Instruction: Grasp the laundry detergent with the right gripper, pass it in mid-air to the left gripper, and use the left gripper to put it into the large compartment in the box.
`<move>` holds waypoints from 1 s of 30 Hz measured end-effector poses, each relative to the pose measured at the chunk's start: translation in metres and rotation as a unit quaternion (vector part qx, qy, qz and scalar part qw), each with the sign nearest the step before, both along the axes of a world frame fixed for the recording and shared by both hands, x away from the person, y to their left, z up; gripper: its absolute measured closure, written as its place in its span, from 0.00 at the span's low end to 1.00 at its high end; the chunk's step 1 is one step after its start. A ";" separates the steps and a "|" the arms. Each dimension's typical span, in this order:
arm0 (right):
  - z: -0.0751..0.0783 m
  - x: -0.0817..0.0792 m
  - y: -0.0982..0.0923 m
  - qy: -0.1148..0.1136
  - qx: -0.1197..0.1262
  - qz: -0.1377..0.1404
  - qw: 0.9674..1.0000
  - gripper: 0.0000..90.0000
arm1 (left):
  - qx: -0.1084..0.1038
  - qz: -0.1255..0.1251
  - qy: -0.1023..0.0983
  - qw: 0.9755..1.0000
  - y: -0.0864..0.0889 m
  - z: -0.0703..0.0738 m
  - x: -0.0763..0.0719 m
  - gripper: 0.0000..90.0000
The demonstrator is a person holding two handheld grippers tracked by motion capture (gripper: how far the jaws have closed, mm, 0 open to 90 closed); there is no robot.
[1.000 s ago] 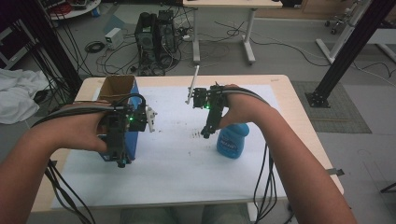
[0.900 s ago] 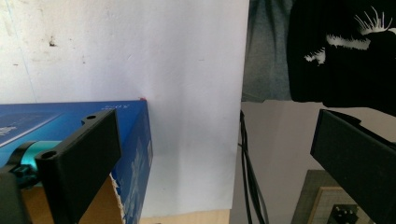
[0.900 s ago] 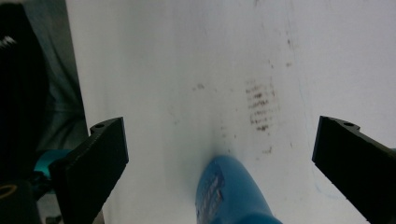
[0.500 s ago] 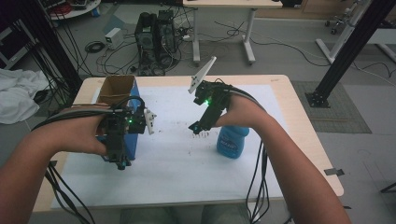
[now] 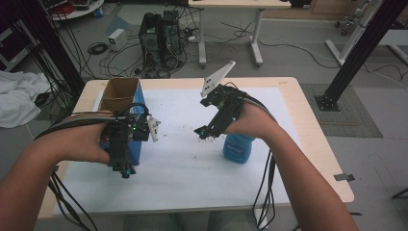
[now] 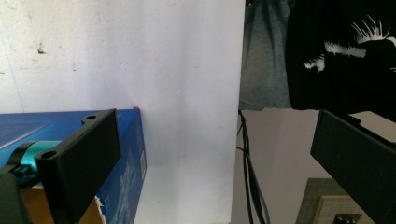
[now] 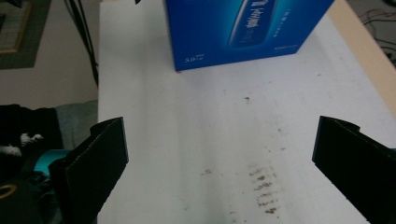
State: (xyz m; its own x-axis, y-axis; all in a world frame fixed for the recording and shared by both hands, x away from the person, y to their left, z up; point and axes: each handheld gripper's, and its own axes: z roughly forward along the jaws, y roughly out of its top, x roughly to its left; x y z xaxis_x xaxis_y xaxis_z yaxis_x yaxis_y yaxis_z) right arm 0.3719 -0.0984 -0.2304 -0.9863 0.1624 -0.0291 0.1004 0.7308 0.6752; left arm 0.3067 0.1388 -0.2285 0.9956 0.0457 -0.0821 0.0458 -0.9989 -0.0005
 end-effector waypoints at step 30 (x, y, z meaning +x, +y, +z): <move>-0.018 -0.031 -0.152 -0.023 0.053 -0.124 0.991 0.03 | 0.000 -0.018 0.003 1.000 -0.022 -0.005 0.001 0.02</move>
